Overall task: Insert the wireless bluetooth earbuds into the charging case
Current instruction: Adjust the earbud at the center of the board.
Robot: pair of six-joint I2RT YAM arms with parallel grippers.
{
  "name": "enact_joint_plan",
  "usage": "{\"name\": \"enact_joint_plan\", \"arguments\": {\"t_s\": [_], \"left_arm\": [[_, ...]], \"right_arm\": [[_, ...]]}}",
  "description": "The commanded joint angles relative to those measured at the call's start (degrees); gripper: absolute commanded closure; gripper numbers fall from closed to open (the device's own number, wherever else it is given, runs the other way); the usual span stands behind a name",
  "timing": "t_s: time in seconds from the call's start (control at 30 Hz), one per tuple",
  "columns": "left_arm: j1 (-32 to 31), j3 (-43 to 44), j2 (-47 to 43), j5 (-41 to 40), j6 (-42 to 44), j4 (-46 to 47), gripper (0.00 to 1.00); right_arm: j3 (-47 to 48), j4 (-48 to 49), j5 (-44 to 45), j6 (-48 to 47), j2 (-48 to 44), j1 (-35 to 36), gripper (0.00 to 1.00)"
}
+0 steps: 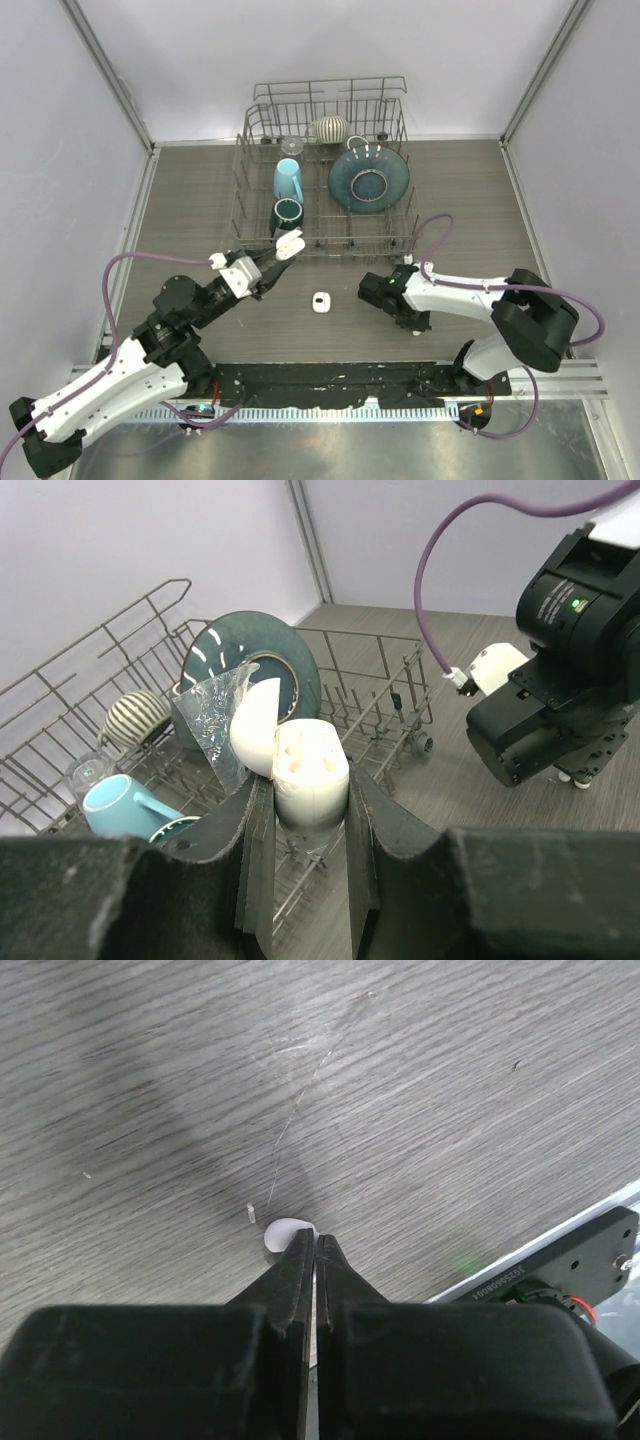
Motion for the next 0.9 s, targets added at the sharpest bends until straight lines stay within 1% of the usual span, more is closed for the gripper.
{"name": "enact_joint_plan", "arguments": {"t_s": [0.0,0.13,0.23,0.37,0.43,0.47,0.53,0.7,0.87], "left_arm": [[-0.17,0.17,-0.73,-0.93,-0.93,1.13,1.00],[-0.17,0.26,-0.91,-1.02,-0.85,0.70,1.00],[-0.26,0.35,-0.91,-1.20,-0.93,0.52,1.00],[-0.17,0.26,-0.73,-1.29,-1.02,0.69,1.00],[-0.26,0.26,-0.47,-1.29,-1.02,0.87,1.00],[-0.17,0.26,-0.29,-1.29,-1.02,0.96,1.00],[-0.17,0.35,0.06,-1.11,-1.02,1.40,1.00],[-0.17,0.44,0.76,-0.76,-1.28,2.10,1.00],[-0.17,0.53,1.11,-0.49,-1.64,2.36,1.00]], "right_arm": [[1.63,17.95,-5.41,-0.55,5.90,1.02,0.92],[2.69,22.24,-7.70,-2.22,6.71,1.46,0.89],[2.69,23.66,-8.23,-2.76,6.18,1.46,0.87],[1.55,25.33,-9.46,-3.37,4.17,1.55,0.80],[0.50,26.56,-10.07,-3.55,3.02,1.46,0.78],[0.06,26.74,-10.17,-3.20,1.63,1.46,0.74],[-0.73,27.35,-10.43,-3.37,0.65,1.55,0.72],[-0.91,27.53,-10.95,-3.98,-1.37,1.55,0.72],[-2.40,32.18,-13.06,-5.57,-5.50,1.55,0.71]]}}
